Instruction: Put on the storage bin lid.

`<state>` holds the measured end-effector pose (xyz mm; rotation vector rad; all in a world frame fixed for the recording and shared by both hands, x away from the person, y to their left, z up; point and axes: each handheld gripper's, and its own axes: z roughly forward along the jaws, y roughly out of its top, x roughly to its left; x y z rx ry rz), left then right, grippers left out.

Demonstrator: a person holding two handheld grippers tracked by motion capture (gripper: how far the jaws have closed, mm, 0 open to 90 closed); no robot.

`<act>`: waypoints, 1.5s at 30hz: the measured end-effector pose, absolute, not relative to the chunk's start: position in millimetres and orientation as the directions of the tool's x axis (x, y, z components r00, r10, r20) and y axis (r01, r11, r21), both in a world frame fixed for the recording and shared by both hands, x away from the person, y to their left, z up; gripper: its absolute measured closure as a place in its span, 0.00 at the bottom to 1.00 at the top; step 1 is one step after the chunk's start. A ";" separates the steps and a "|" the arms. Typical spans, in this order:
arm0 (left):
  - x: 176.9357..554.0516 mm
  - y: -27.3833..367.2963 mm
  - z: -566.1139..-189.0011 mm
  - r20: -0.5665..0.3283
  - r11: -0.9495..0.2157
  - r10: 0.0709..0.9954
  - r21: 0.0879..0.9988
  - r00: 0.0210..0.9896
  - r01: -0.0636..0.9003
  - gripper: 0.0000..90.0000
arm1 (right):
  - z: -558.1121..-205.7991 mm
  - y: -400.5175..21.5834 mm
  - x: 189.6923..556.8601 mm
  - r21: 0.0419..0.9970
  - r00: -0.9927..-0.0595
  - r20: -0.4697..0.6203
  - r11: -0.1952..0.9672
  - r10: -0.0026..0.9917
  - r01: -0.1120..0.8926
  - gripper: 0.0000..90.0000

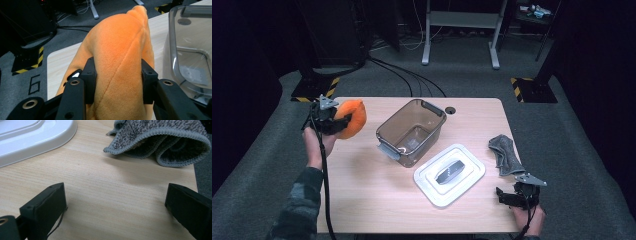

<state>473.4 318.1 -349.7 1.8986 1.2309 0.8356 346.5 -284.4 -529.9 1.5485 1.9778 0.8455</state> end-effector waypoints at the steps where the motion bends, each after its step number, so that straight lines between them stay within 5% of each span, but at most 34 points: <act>1: 473.6 317.3 -348.3 0.138 -0.291 0.932 0.836 0.336 0.466 0.66 | -529.9 -284.6 346.5 0.723 -0.242 -0.003 0.169 0.970 0.670 0.03; 32: 474.8 274.9 -306.9 0.147 -0.329 0.888 0.865 0.436 0.379 0.65 | -529.9 -284.5 346.5 0.724 -0.242 -0.003 0.169 0.970 0.669 0.03; 45: 470.6 226.0 -291.4 0.139 -0.369 0.828 0.865 0.543 0.340 0.65 | -529.8 -284.0 346.1 0.722 -0.236 0.001 0.163 0.972 0.672 0.03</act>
